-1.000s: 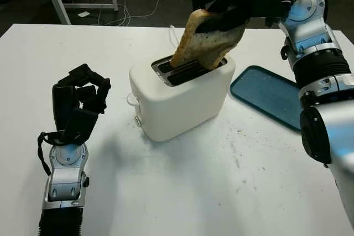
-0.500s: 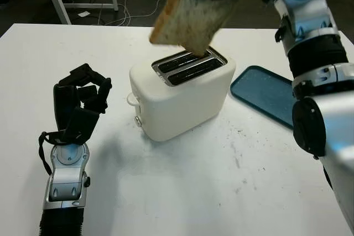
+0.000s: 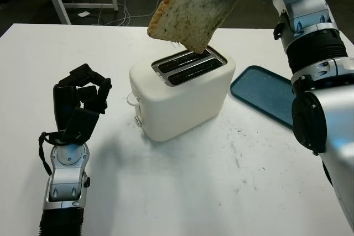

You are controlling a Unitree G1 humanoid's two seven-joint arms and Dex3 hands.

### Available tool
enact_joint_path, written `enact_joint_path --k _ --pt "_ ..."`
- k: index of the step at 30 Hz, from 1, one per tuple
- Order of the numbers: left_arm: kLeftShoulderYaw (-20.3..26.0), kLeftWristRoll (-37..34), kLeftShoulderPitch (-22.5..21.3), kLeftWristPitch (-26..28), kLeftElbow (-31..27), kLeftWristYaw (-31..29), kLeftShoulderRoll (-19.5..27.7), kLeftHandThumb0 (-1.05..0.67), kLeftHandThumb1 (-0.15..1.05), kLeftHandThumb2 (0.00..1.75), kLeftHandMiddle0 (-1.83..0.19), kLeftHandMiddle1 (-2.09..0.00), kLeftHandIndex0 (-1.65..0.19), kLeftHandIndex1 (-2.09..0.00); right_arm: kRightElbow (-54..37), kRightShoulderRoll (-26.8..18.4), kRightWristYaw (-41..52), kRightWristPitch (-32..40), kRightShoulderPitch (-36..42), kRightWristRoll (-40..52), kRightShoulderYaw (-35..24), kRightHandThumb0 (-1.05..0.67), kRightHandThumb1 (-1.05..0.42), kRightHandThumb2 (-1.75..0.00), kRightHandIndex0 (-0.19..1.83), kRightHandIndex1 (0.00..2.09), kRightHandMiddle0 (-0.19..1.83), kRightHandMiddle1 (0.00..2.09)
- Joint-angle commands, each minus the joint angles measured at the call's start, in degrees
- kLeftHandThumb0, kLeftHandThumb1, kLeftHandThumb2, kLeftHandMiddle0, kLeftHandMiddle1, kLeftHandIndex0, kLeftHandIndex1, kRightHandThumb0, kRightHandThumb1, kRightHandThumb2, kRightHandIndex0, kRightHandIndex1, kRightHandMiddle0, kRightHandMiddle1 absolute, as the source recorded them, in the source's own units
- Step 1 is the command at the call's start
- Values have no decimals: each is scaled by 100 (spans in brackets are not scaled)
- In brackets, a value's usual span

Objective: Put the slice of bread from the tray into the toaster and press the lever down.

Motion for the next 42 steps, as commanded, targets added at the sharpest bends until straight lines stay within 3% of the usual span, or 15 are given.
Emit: enact_joint_path --k 1,14,42 --pt "-7 68 39 17 -75 37 -14 -81 80 57 -137 -154 -112 -157 64 -42 -36 -101 82 -72 39 -45 -92 -32 114 175 90 175" --pt "-7 37 49 58 -112 31 -35 -81 79 58 -137 -153 -113 -156 87 6 -66 -37 205 -261 167 -47 -92 -35 116 175 94 175" --pt "-35 110 55 137 -152 90 -8 -81 79 59 -137 -153 -113 -157 386 -201 730 -374 652 42 -204 -47 -92 -32 108 175 84 175"
